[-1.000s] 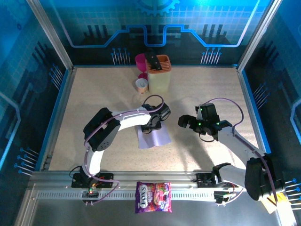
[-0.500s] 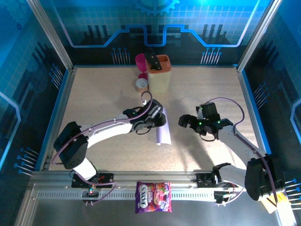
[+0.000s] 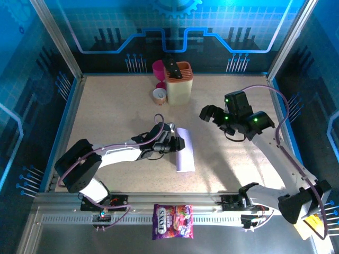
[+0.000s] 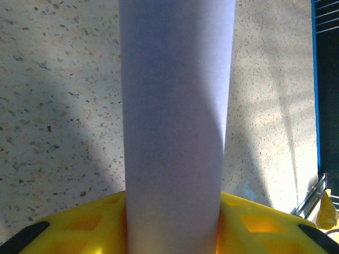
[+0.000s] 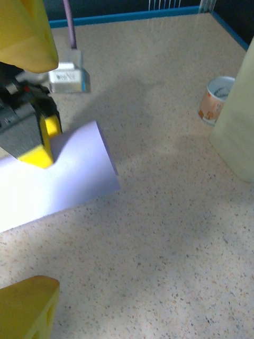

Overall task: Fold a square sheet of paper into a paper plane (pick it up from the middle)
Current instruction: First fold the square sheet of paper in half at the center of the table.

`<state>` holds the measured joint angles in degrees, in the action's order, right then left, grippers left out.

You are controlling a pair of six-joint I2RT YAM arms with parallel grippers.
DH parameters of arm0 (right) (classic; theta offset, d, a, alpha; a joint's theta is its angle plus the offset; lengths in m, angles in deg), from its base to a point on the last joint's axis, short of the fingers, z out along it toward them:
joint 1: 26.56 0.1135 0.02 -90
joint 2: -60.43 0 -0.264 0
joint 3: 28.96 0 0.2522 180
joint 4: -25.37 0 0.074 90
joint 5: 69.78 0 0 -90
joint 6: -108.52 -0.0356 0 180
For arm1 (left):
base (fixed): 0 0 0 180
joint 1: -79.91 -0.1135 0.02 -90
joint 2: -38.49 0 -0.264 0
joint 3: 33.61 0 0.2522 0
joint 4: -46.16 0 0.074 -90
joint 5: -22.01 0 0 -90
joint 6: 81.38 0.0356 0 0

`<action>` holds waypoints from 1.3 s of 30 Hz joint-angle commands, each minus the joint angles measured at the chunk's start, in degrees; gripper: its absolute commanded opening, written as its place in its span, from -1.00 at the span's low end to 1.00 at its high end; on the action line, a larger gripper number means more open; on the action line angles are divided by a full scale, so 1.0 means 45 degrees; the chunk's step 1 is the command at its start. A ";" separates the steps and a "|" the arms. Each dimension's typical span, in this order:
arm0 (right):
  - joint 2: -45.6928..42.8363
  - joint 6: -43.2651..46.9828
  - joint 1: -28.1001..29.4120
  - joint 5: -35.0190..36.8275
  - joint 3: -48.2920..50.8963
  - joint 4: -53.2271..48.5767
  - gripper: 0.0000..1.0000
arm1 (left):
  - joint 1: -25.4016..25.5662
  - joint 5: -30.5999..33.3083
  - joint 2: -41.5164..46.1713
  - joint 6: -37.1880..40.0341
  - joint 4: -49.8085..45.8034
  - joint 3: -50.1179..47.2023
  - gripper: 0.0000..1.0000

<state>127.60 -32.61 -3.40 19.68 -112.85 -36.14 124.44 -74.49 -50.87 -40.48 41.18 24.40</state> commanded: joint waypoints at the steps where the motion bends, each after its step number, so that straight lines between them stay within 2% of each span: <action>1: 0.0014 -0.1248 0.0341 0.0292 -0.0731 -0.1651 0.99 | -0.0213 -0.0354 -0.0235 0.0287 0.0537 -0.0136 -0.10; 10: -0.0122 -0.1668 0.0907 -0.0493 -0.1851 -0.1011 0.99 | -0.0569 0.0350 -0.0928 0.0860 -0.0652 -0.0008 -0.03; 17: 0.0325 -0.1747 0.0987 -0.1306 -0.1833 -0.0542 0.99 | -0.0781 0.0697 -0.0944 0.1335 -0.1486 0.0128 0.15; 25: 0.0580 -0.1846 0.0811 -0.3322 -0.1478 0.0947 0.99 | -0.1221 0.0903 -0.0661 0.1738 -0.1988 0.0031 0.30; 27: 0.0426 -0.1587 0.0910 -0.2776 -0.1563 0.0820 0.99 | -0.1356 0.0899 -0.0448 0.1817 -0.2031 -0.0060 0.31; 29: 0.0110 -0.1249 0.1379 -0.2169 -0.1143 0.1365 0.99 | -0.1456 0.0941 -0.0274 0.1886 -0.2071 -0.0160 0.32; 33: -0.0360 -0.0301 0.1436 -0.1530 0.0010 0.2101 0.99 | -0.1621 0.1014 0.0051 0.2061 -0.2020 -0.0510 0.33; 39: -0.0864 0.1616 0.1059 -0.2889 0.2294 0.4559 1.00 | -0.1810 0.0948 0.0643 0.2244 -0.1707 -0.1308 0.37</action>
<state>124.68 -31.04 2.32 9.45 -105.55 -22.15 116.95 -70.78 -49.88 -32.07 33.57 20.38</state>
